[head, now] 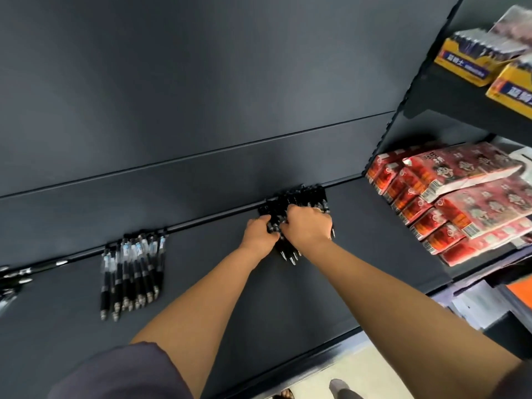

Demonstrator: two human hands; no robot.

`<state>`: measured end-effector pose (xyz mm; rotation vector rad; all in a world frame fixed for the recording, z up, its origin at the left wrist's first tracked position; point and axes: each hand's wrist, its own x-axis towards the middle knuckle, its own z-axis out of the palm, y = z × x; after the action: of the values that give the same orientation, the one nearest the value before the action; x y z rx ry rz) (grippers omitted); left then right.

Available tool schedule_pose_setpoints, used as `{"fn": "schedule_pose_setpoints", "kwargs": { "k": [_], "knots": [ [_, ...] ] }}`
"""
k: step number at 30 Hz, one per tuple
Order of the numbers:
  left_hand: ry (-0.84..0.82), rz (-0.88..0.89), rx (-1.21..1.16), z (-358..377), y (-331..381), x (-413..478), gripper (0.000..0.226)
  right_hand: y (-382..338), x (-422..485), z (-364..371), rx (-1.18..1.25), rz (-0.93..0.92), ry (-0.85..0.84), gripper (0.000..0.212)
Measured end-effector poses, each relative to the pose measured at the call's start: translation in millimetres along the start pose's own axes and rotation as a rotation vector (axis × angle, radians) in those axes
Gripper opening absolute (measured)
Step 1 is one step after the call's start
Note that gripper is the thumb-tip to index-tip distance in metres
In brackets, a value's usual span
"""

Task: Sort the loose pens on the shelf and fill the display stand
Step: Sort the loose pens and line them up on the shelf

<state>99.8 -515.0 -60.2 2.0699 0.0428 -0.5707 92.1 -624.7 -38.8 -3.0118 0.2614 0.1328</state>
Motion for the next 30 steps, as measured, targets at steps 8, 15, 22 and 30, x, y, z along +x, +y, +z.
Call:
{"fn": "schedule_pose_setpoints", "kwargs": {
  "k": [8,15,22,30],
  "knots": [
    [0.090,0.009,0.092,2.8,0.0,2.5,0.050,16.9,12.9,-2.6,0.095,-0.121,-0.082,0.017],
    [0.166,0.134,0.370,-14.3,-4.4,-15.0,0.038,5.8,10.9,-10.8,-0.072,-0.288,0.045,0.028],
    [0.342,0.213,0.703,-86.2,-25.4,-61.8,0.026,-58.5,-8.2,-21.3,-0.115,-0.477,0.156,0.030],
    [0.509,0.196,0.892,-196.5,-105.1,-146.7,0.018,-203.9,-68.7,-13.7,-0.077,-0.657,0.170,0.025]
  ]
}}
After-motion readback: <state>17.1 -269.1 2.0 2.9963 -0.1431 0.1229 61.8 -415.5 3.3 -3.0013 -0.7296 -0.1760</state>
